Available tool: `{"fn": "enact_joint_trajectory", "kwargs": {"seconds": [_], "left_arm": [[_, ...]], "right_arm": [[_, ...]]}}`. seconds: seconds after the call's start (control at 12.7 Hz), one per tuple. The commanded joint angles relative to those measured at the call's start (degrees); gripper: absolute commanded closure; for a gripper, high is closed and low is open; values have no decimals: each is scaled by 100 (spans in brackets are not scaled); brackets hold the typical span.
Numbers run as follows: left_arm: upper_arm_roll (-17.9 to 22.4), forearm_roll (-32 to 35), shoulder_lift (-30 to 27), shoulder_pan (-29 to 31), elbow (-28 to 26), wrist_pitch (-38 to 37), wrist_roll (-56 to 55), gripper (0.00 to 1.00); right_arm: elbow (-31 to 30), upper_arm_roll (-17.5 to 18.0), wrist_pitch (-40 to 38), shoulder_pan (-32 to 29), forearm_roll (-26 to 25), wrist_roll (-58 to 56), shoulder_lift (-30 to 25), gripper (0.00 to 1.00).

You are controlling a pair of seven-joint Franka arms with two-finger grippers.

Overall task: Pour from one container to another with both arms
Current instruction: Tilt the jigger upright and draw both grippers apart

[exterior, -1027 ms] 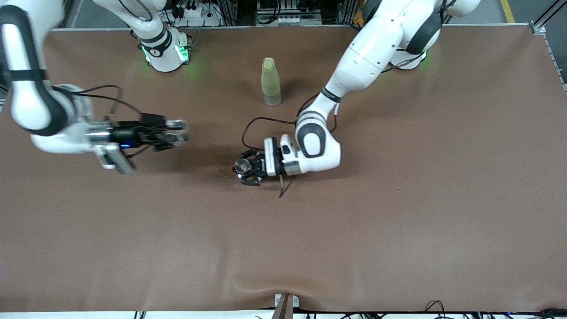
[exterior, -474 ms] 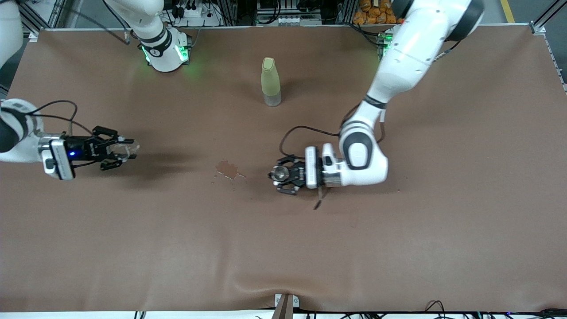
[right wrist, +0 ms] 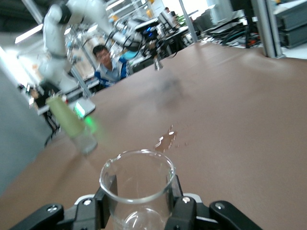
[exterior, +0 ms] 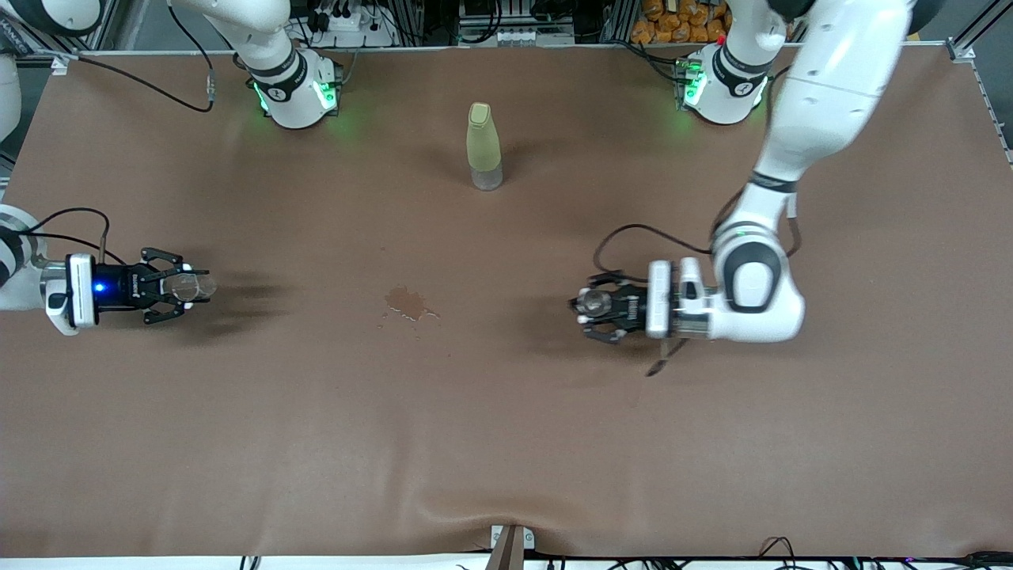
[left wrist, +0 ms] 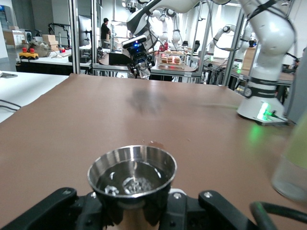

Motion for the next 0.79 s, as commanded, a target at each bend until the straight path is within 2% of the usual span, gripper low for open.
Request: {"fn": "enact_joint_trajectory", "kwargs": {"seconds": [0.0, 0.24, 0.55, 0.71], "left_arm": [[-58, 432, -448, 708, -661, -444, 335, 100], [-58, 669, -475, 1508, -1022, -666, 802, 100], [-58, 864, -475, 2423, -1285, -955, 1135, 100], [-41, 907, -431, 2723, -1453, -991, 1513, 100]], "right_arm": [[191, 115, -100, -188, -335, -703, 129, 74], [199, 115, 14, -206, -265, -1582, 568, 74], [208, 115, 199, -223, -282, -1944, 797, 73], [426, 88, 331, -320, -309, -2234, 1112, 73]]}}
